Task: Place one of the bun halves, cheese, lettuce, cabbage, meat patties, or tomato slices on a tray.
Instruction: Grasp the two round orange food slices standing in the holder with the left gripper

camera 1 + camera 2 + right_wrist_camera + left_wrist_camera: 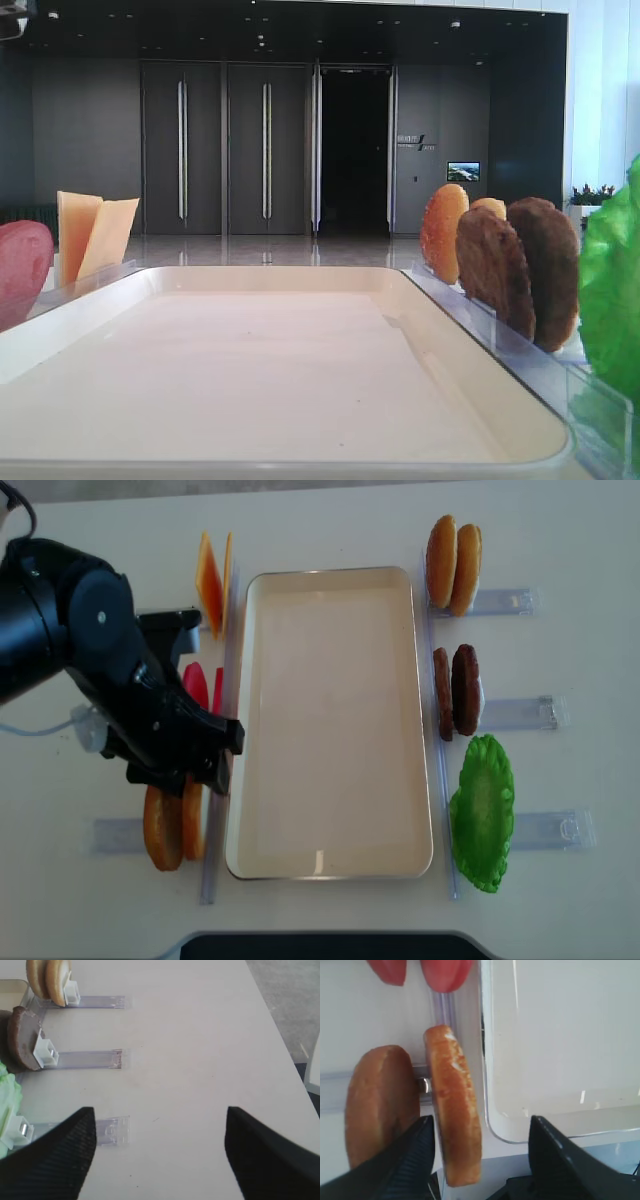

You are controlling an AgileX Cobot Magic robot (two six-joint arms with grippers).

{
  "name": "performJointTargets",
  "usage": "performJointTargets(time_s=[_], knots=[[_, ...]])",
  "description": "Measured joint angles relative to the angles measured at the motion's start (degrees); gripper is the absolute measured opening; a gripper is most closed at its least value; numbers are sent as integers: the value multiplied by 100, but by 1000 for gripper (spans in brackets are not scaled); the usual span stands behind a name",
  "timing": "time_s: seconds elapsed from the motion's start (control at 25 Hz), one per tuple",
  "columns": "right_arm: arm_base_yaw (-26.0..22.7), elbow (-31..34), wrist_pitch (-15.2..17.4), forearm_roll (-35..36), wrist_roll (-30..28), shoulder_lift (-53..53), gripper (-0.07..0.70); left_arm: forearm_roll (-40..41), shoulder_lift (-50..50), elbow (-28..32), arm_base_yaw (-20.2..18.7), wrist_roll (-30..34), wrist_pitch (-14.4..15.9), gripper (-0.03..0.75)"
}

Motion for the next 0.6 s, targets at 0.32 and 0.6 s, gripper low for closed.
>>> performJointTargets(time_s=[0.32,0.6], knots=[[0,0,0,0,0,0,538,169,311,0,-323,-98,-121,454],[0,0,0,0,0,0,538,339,330,0,-323,-203,-52,454]])
